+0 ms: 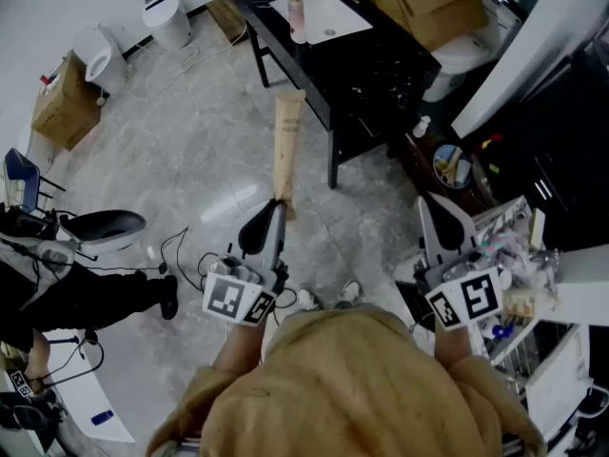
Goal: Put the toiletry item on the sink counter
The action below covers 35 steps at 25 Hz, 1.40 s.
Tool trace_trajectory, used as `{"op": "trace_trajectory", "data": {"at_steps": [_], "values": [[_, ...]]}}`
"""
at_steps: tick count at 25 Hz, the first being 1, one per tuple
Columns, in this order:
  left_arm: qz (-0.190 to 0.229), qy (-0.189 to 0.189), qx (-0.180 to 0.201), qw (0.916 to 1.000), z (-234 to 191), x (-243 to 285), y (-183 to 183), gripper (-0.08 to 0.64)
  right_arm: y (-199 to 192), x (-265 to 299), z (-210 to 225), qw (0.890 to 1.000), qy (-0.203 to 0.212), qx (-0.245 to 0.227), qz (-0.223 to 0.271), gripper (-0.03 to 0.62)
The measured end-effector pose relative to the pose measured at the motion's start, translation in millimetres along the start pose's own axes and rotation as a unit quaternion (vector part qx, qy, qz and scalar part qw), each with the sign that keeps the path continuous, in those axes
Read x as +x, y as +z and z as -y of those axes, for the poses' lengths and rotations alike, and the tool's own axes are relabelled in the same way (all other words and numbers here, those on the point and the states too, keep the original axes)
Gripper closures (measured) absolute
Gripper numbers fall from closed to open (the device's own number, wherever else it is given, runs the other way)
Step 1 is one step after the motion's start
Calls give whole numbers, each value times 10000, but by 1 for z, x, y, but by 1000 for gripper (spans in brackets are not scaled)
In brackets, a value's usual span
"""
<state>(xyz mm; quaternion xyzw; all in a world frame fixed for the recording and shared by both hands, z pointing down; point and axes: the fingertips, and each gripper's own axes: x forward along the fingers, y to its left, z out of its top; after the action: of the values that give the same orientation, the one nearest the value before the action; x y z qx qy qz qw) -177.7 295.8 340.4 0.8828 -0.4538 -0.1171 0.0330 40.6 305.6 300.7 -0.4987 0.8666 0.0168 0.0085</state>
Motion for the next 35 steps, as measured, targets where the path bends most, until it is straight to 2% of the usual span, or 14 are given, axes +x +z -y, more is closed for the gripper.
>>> {"op": "trace_trajectory", "data": {"at_steps": [7,11,14,19,25,29,35], "values": [[4,47,33,10000,14,11,-4,548,-4,-9,18,10000,48,66,15,594],[6,76,69,9999,21,20,-5,548,-6,-5,18,9978,556,356,0,592],[2,114,89,9999,25,25,-7,548,-8,-1,14,9963,836,199,-26,591],[-39,229,129,9996,34,37,-12,548,-10,-1,24,9957,922,44,5,591],[-46,357,224,9991,40,55,-21,548,-23,0,49,9944,1028,239,0,592],[-151,477,266,9984,36,60,-25,548,-39,10,53,9923,1146,464,-90,591],[-207,517,203,9982,18,84,-35,548,-47,33,61,9908,1244,502,-181,591]]}}
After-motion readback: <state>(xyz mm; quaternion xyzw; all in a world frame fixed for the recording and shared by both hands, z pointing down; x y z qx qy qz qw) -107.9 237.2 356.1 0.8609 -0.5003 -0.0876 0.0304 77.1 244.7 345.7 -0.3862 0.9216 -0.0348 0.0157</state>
